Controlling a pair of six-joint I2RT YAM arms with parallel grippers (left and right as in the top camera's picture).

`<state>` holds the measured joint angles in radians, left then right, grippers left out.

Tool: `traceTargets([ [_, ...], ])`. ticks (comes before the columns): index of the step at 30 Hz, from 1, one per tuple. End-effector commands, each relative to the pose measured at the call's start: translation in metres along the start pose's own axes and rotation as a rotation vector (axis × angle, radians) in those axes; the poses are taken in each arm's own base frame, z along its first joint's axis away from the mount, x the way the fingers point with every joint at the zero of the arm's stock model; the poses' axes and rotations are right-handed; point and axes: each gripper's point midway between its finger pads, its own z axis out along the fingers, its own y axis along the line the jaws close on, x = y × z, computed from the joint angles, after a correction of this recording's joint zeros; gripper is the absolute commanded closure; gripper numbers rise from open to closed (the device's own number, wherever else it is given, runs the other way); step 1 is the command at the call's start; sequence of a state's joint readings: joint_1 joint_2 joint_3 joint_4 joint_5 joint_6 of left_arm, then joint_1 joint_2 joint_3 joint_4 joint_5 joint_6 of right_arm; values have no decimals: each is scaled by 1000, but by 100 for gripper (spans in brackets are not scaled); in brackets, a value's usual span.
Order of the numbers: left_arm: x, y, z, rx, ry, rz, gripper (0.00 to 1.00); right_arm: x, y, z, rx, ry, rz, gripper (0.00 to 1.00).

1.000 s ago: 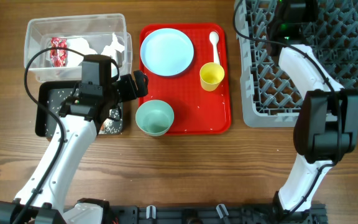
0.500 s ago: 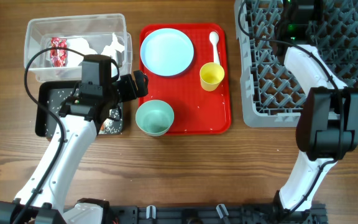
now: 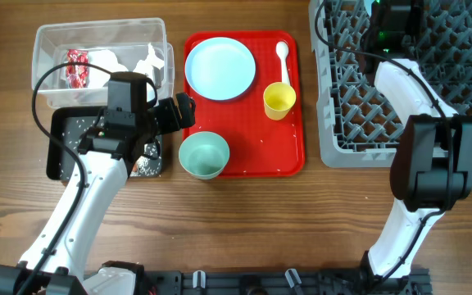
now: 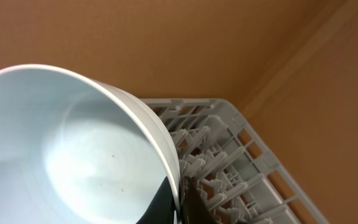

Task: Sort waste into correct bins and load items into the dishwasher rack
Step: 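Carry the blue bowl right and set it into the dish rack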

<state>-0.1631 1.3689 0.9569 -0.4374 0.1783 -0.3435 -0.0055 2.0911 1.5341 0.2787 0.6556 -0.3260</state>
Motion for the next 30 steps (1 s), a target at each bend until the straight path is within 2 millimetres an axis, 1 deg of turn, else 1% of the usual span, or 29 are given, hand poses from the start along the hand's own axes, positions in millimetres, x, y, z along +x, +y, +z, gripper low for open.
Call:
traceTargets([
  [1, -4, -2, -2, 10, -9, -9, 0, -1, -1, 2, 21, 9, 81, 96],
  [3, -4, -2, -2, 10, -9, -9, 0, -4, -2, 2, 20, 9, 90, 96],
  [6, -4, -2, -2, 10, -9, -9, 0, -15, -7, 2, 24, -4, 97, 96],
  [8, -4, -2, -2, 10, -9, -9, 0, -20, -8, 1, 27, -12, 103, 96],
  [15, -4, -2, -2, 10, -9, -9, 0, -20, -8, 2, 26, -11, 25, 96],
  [23, -4, -2, -2, 10, -9, -9, 0, -20, 4, 1, -28, -19, 16, 96],
  [25, -4, -2, -2, 10, -9, -9, 0, -18, 7, 3, -29, -23, 0, 96],
  [27, -4, -2, -2, 10, -9, -9, 0, -15, 12, 9, -16, -42, -62, 96],
  [28, -4, -2, -2, 10, -9, -9, 0, -9, 16, 14, 0, -44, -110, 96],
  [30, -4, -2, -2, 10, -9, -9, 0, 4, 20, 22, 30, -27, -145, 96],
])
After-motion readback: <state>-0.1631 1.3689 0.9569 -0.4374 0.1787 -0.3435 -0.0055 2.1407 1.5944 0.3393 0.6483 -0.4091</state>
